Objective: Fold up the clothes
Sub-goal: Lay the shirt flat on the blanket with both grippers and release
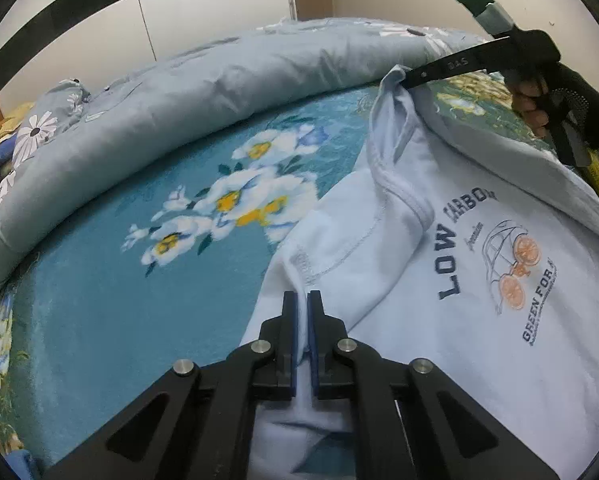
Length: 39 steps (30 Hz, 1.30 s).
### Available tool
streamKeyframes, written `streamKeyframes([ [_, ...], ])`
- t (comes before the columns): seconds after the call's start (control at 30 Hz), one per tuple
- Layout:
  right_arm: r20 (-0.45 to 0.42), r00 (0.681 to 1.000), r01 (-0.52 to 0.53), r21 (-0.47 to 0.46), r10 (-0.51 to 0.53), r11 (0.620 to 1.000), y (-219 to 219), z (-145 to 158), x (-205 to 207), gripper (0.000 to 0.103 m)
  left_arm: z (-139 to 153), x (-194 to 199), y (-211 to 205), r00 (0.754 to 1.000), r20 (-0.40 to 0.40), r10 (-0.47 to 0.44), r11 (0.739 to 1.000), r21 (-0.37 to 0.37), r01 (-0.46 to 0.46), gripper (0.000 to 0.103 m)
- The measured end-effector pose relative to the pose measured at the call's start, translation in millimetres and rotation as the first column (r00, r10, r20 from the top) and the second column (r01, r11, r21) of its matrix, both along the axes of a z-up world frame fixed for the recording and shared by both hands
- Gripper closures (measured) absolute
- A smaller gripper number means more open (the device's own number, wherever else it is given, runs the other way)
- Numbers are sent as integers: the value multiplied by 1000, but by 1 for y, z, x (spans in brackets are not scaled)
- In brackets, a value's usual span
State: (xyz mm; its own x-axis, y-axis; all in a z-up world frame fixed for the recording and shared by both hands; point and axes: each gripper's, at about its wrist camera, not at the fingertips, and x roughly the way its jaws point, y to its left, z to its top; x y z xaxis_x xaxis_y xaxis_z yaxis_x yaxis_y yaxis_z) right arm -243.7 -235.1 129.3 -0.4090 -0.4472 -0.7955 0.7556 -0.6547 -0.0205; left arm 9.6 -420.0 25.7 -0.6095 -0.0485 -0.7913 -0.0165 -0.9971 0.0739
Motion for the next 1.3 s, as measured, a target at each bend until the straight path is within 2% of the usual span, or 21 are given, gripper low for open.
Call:
streamKeyframes([
  [0.1,0,1000,-6,-2,6,1000,0,-1,0,100,1,2,-5,999,-28,27,1000,14,-27,99],
  [0.17,-5,1000,-6,-8,6,1000,0,0,0,100,7,2,-16,995,-67,74,996,54,-70,99],
  [0.33,8,1000,-4,-23,4,1000,-7,1,-6,100,26,-9,-57,963,-140,229,965,161,-206,101],
  [0.53,-9,1000,-14,7,14,1000,-34,1,-15,100,24,-38,-94,926,-111,361,923,184,-338,101],
  [0.7,-34,999,-7,47,8,999,-55,0,-27,100,11,-69,-103,914,-53,402,913,105,-395,101],
  [0.73,-37,999,-1,47,3,999,-58,0,-31,100,9,-74,-108,899,-42,436,898,92,-431,101],
  [0.8,-30,999,19,66,-17,998,-64,-8,-38,100,4,-79,-122,867,-15,498,861,122,-493,101],
  [0.87,-19,1000,21,94,-20,995,-69,-18,-39,100,-4,-80,-130,848,31,529,835,162,-526,101],
  [0.9,-15,1000,16,112,-15,994,-71,-23,-39,100,-8,-80,-131,847,47,529,831,175,-529,101],
  [1.07,1,1000,7,109,-7,994,-69,-28,-37,99,-6,-64,-115,881,83,465,862,185,-472,101],
  [1.13,17,1000,-3,90,2,996,-64,-20,-34,98,6,-51,-106,884,66,463,867,172,-467,100],
  [1.2,-2,1000,-17,72,17,997,-58,-7,-27,92,21,-37,-97,882,38,469,869,160,-469,97],
  [1.23,-5,1000,-29,57,29,998,-53,2,-22,80,29,-29,-92,878,18,478,867,152,-475,95],
  [1.27,-7,999,-37,46,38,998,-47,9,-17,70,38,-20,-85,872,-3,489,863,148,-483,88],
  [1.3,-12,999,-42,26,43,999,-36,17,-9,68,45,-10,-76,866,-25,499,859,146,-490,77],
])
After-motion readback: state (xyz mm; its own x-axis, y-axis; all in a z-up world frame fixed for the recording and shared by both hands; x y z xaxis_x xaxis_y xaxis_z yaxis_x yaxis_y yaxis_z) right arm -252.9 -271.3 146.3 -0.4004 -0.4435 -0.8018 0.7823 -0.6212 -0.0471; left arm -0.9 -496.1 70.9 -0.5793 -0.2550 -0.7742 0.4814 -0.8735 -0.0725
